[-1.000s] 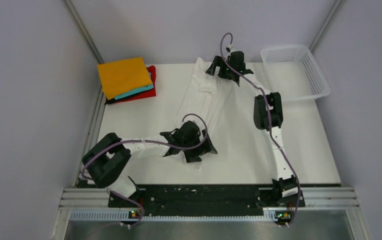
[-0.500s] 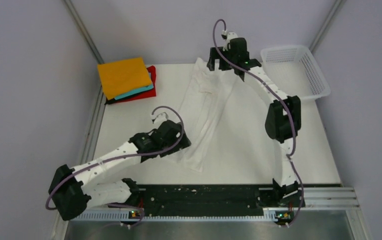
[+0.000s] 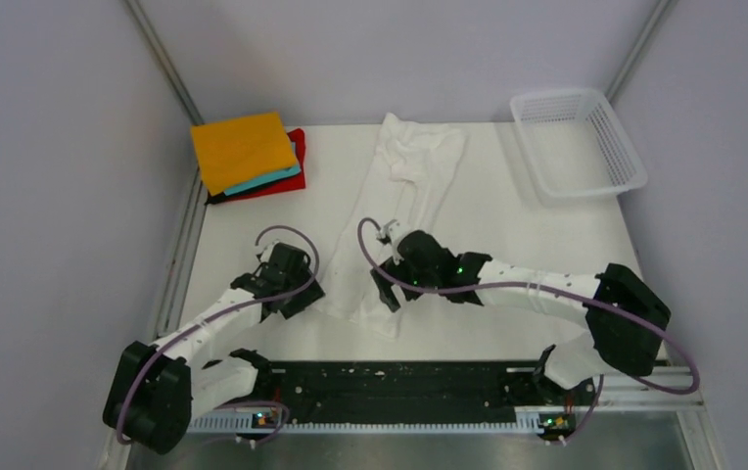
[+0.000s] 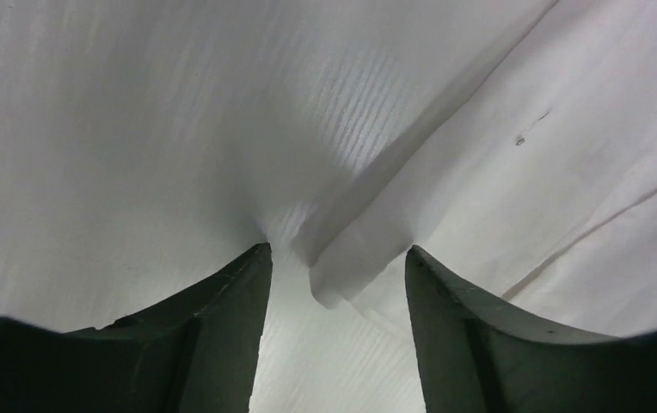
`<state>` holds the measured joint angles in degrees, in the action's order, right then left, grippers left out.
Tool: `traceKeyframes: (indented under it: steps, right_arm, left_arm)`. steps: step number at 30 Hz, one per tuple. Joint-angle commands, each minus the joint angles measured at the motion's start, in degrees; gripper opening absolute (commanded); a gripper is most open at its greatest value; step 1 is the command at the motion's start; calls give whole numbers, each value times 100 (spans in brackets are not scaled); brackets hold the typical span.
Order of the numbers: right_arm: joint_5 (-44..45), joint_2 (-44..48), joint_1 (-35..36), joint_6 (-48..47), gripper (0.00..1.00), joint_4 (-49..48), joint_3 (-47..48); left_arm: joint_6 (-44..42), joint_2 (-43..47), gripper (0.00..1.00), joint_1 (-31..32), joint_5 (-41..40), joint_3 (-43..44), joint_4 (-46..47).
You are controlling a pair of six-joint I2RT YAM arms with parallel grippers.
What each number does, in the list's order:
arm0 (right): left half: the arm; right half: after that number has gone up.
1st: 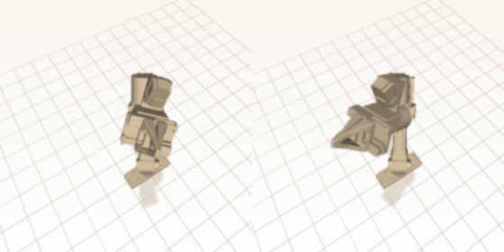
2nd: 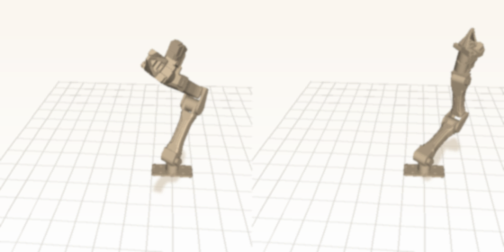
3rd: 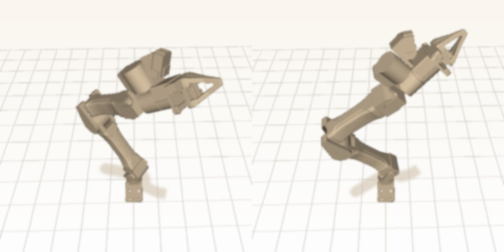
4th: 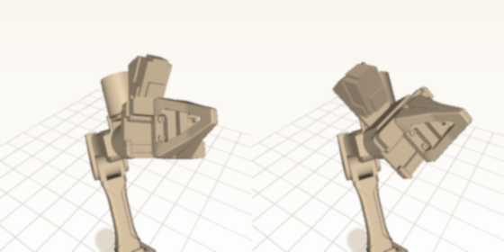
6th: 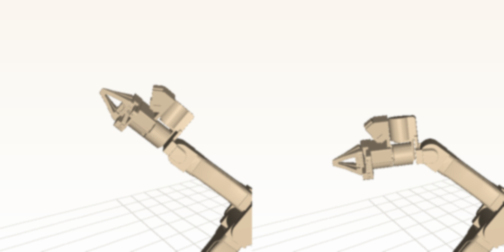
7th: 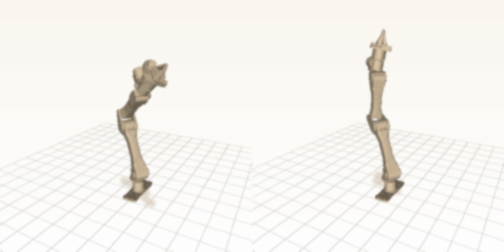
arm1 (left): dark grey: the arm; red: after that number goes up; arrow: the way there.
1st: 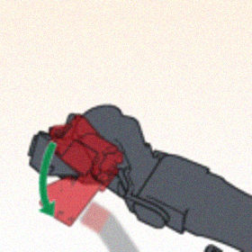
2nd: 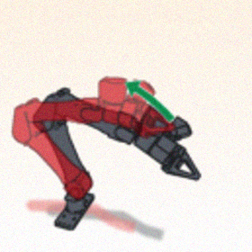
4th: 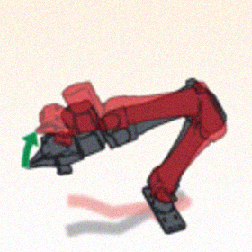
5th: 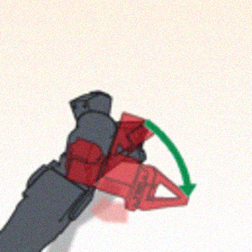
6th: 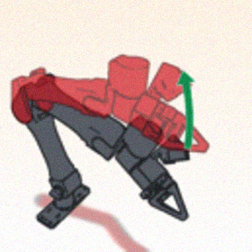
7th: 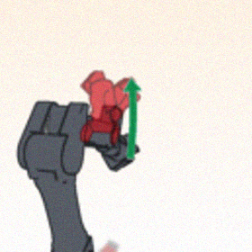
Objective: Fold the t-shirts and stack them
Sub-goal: Rotate the tshirt 90 degrees, then grab the bottom of the folded rectangular tshirt with both arms
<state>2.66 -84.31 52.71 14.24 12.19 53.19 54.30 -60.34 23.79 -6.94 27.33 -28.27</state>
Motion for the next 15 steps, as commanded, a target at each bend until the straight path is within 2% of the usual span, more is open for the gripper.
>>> traceKeyframes:
  steps: [1,6,8,11,12,15]
  right_arm:
    - [706,576,968,278,92,-168,-276]
    - [172,496,1652,248,82,-568,-749]
    - [2,292,1695,220,76,-747,-866]
    - [259,-41,1702,200,72,-555,-789]
    - [306,-108,1695,202,72,-514,-776]
    - [374,-268,1702,252,66,-461,-838]
  left_arm:
    - [-201,-178,58,-46,824,-269,585]
    - [-267,-315,38,-42,993,-437,789]
    - [-264,-467,23,-41,1049,-416,841]
    - [-277,-627,5,-41,1129,-363,850]
    - [-275,-639,1,-41,1114,-361,831]
    - [-250,-570,0,-41,1062,-379,750]
